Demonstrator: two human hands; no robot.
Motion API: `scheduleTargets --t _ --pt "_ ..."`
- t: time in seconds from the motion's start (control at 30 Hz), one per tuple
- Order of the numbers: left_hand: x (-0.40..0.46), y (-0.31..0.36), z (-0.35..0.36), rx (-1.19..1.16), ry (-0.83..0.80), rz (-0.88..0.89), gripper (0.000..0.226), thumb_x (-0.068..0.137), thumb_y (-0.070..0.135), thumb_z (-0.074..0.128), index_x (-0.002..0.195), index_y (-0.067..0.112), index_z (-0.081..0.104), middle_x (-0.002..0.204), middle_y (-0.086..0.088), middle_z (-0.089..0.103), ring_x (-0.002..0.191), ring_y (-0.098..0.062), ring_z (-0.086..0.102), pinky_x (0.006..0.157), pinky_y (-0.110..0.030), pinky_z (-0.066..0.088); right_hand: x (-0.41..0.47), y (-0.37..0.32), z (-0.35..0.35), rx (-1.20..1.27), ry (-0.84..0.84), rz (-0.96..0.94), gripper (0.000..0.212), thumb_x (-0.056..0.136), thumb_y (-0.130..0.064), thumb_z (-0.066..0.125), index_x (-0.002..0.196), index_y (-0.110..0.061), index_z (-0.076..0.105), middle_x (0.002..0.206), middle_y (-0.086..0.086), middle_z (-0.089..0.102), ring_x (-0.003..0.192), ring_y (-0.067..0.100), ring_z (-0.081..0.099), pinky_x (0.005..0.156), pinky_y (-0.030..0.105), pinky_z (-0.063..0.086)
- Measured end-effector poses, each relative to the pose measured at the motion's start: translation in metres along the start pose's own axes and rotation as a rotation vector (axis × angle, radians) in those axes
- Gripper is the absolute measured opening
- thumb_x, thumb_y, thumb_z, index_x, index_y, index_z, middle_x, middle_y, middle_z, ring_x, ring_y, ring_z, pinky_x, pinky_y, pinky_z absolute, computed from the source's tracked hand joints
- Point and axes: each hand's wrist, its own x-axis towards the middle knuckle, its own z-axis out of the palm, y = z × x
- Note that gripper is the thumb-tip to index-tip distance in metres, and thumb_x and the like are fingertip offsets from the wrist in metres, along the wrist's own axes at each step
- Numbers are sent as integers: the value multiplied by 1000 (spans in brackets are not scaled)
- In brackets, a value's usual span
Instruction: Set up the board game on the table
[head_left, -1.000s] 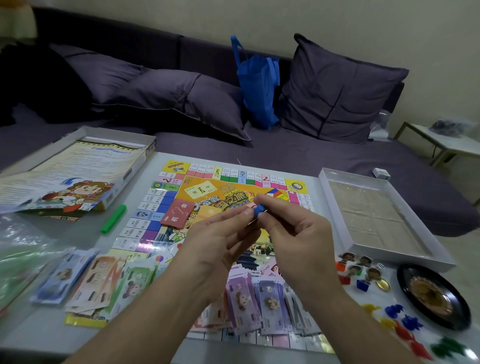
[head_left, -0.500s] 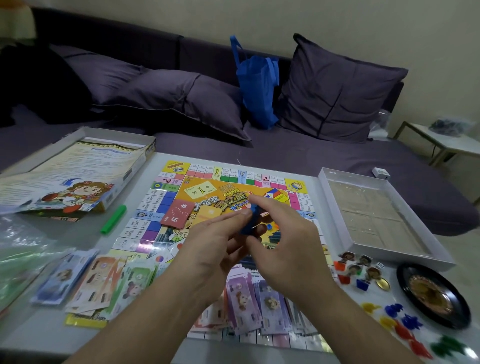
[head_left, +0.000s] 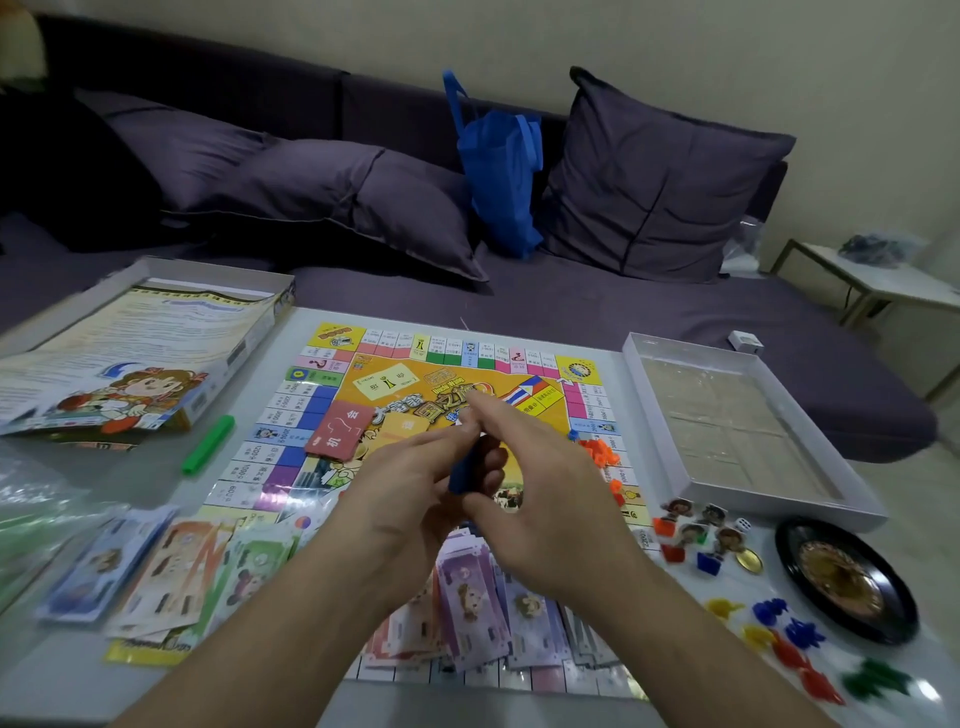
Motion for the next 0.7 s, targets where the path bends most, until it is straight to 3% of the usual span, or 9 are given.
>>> scheduleTargets --t 0.07,0.1,0.2,0.27,0.3,0.37,0.47,0.7 --pt "4 0 -1 -17 35 -13 25 97 15 69 107 -7 74 84 -14 71 69 -21 68 63 -26 61 1 3 -5 68 -135 91 97 89 -30 82 165 -36 23 161 -19 41 145 0 37 119 23 31" --pt "6 0 -2 -27 52 -24 24 97 15 69 106 -8 73 83 -14 71 68 -20 68 63 -26 62 3 7 -10 91 -151 160 94 91 -26 81 164 -38 24 160 -21 40 143 2 40 118 28 36" --pt "9 0 -2 -55 87 -63 24 98 14 69 106 -8 72 80 -11 69 66 -18 65 62 -26 63 8 37 -25 -1 -27 355 56 96 -1 67 143 -30 57 133 -14 58 115 2 57 94 24 54" --pt "9 1 -2 -59 95 -72 21 98 14 69 105 -6 70 81 -10 69 66 -18 64 62 -27 62 8 61 -34 -151 -22 490 45 93 7 65 125 -24 69 117 -9 67 102 8 62 80 19 53" --pt "9 1 -2 -56 96 -74 21 98 14 69 105 -6 69 82 -11 68 65 -18 63 62 -27 61 8 72 -36 -233 -57 527 45 89 8 67 119 -25 71 113 -6 70 99 12 64 80 24 55" --pt "8 1 -2 -49 91 -78 21 98 14 68 106 -6 68 84 -12 68 64 -18 63 61 -28 59 5 88 -38 -382 -141 568 45 83 6 70 113 -27 73 110 -4 72 97 17 65 84 36 60" --pt "8 1 0 -47 89 -81 20 98 12 67 109 -5 67 85 -12 68 64 -18 63 60 -29 57 4 103 -32 -499 -222 596 41 81 0 72 109 -30 75 108 -2 71 94 20 67 82 42 63" --pt "9 2 -1 -35 92 -94 24 98 12 67 115 -5 65 84 -12 70 65 -18 64 58 -29 58 4 116 -18 -558 -274 632 28 89 -1 66 105 -22 75 105 5 71 90 24 67 69 33 55"
